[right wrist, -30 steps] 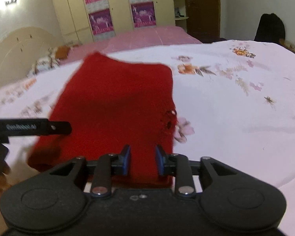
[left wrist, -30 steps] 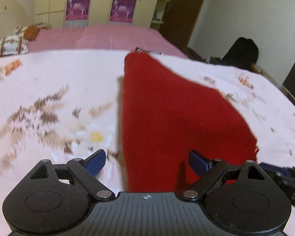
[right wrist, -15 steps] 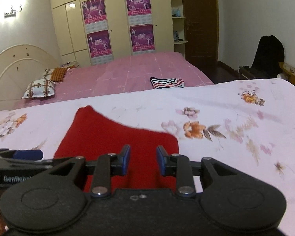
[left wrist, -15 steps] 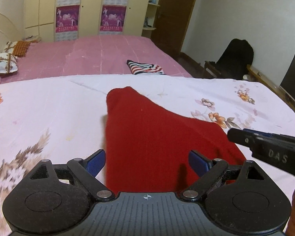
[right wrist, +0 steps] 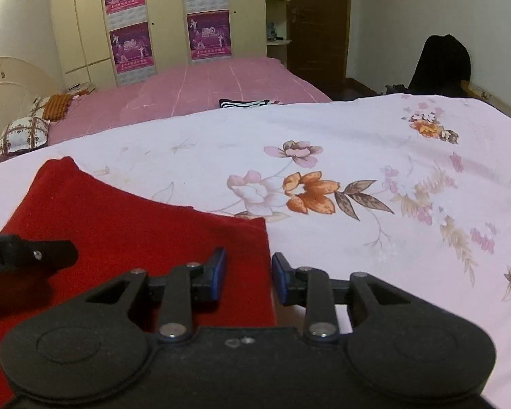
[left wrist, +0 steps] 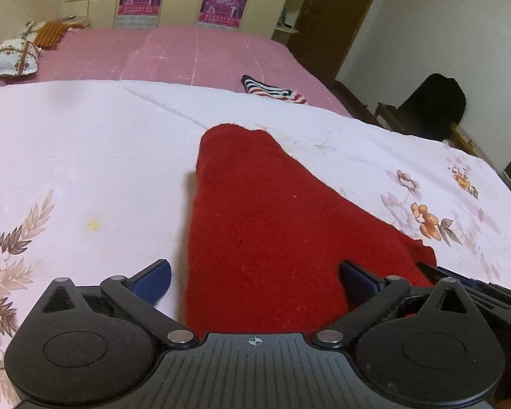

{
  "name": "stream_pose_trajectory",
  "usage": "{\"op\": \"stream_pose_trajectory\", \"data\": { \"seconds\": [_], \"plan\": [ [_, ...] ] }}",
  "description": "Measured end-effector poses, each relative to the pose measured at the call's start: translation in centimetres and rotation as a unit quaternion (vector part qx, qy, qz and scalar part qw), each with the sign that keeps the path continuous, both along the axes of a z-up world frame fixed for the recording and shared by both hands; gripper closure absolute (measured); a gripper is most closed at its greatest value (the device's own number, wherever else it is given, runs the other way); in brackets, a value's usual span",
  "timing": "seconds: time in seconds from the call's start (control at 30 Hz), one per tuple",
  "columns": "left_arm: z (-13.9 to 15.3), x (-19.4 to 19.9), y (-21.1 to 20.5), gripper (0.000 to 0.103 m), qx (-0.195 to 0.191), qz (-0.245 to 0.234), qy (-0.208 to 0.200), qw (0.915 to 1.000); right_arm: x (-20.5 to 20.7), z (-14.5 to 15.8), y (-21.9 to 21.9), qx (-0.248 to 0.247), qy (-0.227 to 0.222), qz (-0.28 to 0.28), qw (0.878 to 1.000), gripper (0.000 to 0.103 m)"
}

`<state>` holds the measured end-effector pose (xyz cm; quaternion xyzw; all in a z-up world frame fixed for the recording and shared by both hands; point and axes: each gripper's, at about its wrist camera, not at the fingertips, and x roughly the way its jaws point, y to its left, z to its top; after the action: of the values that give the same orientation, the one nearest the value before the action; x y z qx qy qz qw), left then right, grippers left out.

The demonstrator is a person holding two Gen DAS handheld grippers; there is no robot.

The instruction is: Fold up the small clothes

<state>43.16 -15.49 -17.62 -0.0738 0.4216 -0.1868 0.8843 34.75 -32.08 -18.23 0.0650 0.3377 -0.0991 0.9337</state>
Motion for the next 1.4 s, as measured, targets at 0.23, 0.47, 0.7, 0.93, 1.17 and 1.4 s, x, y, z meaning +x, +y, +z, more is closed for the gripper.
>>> {"op": "stream_pose_trajectory", "data": {
  "seconds": [0.23,0.47,0.7,0.93,1.17,1.4],
  "plan": [
    [2.6,-2.5,0.9,0.0,0.001,0.001,-0.031,0.9995,-0.6,1.4,-0.6,0.027,-0.002,0.001,1.0,0.073],
    [4.3,-6.7,2.7,0.0,0.004,-0.024,-0.041,0.9989,-5.6,5.3,0.8,0.034,-0.046,0.033,0.998,0.072],
    [2.9,-8.2,1.3,0.0,0.034,-0.047,-0.019,0.9981,-7.9,4.0,2.9,0.014,-0.017,0.058,0.998,0.075],
    [1.9,-8.2,1.1,0.0,0.036,-0.043,0.005,0.9984,-7.5,2.5,3.0,0.004,0.014,0.051,0.999,0.074],
    [2.4,-9.5,1.0,0.0,0.045,-0.045,0.003,0.998,-9.5,3.6,2.9,0.011,-0.001,0.047,0.999,0.073],
    [3.7,-11.5,1.7,0.0,0.04,-0.051,-0.01,0.9979,-11.4,4.6,2.8,0.026,-0.008,0.053,0.998,0.073]
  ]
}}
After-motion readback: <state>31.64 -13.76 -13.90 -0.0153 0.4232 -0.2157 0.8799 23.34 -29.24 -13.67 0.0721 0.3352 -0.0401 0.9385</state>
